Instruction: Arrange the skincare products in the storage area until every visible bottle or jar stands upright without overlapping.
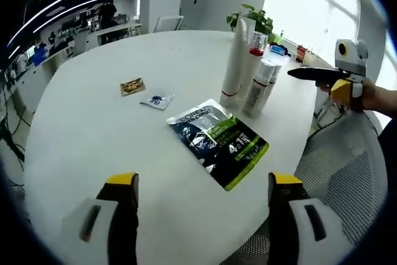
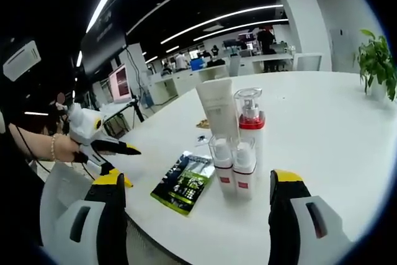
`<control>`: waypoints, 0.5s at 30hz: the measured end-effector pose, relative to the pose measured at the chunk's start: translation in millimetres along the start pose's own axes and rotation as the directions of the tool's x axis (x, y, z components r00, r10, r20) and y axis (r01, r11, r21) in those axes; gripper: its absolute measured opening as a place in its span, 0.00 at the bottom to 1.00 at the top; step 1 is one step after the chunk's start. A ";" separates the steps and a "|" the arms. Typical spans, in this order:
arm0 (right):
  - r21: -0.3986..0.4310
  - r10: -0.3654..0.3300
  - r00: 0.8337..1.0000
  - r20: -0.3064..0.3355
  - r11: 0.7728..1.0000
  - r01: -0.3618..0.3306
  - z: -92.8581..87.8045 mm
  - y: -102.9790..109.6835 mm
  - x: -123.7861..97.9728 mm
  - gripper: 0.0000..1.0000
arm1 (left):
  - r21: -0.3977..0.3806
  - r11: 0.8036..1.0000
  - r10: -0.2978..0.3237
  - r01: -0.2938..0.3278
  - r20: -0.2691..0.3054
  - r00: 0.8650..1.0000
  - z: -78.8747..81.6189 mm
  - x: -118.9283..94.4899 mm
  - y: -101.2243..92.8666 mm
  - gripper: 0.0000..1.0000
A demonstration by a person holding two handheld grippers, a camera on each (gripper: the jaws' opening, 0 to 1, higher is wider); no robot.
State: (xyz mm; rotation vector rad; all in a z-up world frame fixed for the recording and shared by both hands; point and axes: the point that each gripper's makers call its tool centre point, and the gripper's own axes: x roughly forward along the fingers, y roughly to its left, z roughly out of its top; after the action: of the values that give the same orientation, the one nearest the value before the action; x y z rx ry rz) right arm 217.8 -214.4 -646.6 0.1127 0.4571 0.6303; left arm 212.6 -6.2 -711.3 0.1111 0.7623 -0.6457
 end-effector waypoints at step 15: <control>-0.004 -0.008 1.000 -0.005 1.000 0.008 1.2 -4.2 -8.1 0.97 | -0.085 0.995 0.055 -0.047 0.089 0.994 9.6 -39.5 10.0 0.94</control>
State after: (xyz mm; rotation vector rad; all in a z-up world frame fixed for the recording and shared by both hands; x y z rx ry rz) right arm 214.9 -222.6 -643.6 0.1057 0.4612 0.6235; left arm 202.8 18.6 -679.1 0.0246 0.6946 -0.5659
